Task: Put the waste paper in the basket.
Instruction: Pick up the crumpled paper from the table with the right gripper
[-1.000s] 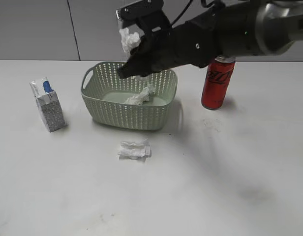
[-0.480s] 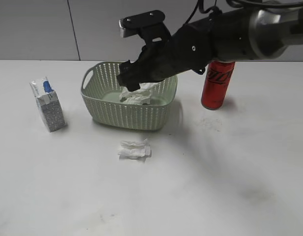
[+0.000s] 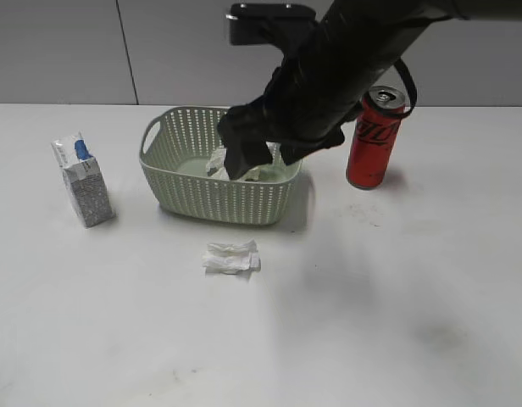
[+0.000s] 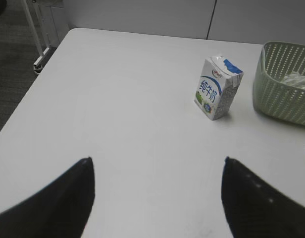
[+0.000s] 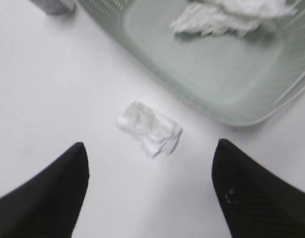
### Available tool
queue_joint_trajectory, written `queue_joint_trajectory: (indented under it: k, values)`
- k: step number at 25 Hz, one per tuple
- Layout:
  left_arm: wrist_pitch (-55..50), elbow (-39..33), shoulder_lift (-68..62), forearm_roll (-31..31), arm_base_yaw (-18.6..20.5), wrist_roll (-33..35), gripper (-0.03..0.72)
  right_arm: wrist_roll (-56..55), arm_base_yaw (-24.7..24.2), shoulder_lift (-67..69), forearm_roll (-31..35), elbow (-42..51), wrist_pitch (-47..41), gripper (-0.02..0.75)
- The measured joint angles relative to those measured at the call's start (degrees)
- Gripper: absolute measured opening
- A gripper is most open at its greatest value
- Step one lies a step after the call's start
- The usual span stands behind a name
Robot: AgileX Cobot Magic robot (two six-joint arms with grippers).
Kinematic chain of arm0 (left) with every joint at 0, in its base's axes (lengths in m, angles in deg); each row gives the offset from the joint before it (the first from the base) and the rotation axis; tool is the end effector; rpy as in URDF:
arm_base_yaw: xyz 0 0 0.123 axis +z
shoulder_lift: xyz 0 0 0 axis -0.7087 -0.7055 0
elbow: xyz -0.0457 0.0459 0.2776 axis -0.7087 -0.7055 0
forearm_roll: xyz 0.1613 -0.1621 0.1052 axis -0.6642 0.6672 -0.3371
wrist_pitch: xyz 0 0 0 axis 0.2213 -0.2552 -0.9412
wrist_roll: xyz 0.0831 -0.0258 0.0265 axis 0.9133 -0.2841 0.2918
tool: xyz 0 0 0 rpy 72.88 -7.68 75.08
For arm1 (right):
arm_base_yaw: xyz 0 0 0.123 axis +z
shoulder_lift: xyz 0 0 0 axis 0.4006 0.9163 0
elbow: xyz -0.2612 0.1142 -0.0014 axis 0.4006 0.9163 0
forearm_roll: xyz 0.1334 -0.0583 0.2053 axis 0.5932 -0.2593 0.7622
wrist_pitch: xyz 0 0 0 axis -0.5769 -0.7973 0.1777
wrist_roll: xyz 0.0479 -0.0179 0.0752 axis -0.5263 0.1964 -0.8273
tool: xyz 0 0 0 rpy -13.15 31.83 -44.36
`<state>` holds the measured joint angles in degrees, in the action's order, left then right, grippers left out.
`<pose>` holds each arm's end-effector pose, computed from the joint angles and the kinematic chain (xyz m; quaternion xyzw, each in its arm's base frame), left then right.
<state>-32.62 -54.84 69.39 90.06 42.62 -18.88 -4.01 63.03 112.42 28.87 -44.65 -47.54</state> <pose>-0.0053 -0.0017 0.2810 0.0144 0.8428 -0.0267 0.5373 0.3001 0.2640 0.2533 -0.2457 0.9280 0.1818 0.2131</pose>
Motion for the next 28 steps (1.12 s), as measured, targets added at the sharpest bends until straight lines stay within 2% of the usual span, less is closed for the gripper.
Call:
queue_joint_trajectory:
  k: [3,7,11,13,15,23,28]
  values:
    - [0.0,0.0,0.0,0.0,0.0,0.0,0.591,-4.0,1.3,0.3,2.7,2.4,-1.5,0.583]
    - [0.0,0.0,0.0,0.0,0.0,0.0,0.591,-16.9,5.1,2.2,-0.4,7.0,6.0,0.583]
    - [0.0,0.0,0.0,0.0,0.0,0.1,0.591,-30.6,10.3,5.6,-13.8,7.7,11.4,0.583]
    - [0.0,0.0,0.0,0.0,0.0,0.0,0.591,-37.4,12.0,7.7,-21.7,7.1,11.3,0.583]
    - [0.0,0.0,0.0,0.0,0.0,0.0,0.591,-41.8,12.5,10.0,-26.3,5.7,10.3,0.587]
    - [0.0,0.0,0.0,0.0,0.0,0.1,0.591,-44.5,12.4,18.6,-27.3,-2.0,7.5,0.6]
    - [0.0,0.0,0.0,0.0,0.0,0.1,0.591,-44.6,12.4,21.2,-27.2,-3.1,5.6,0.601]
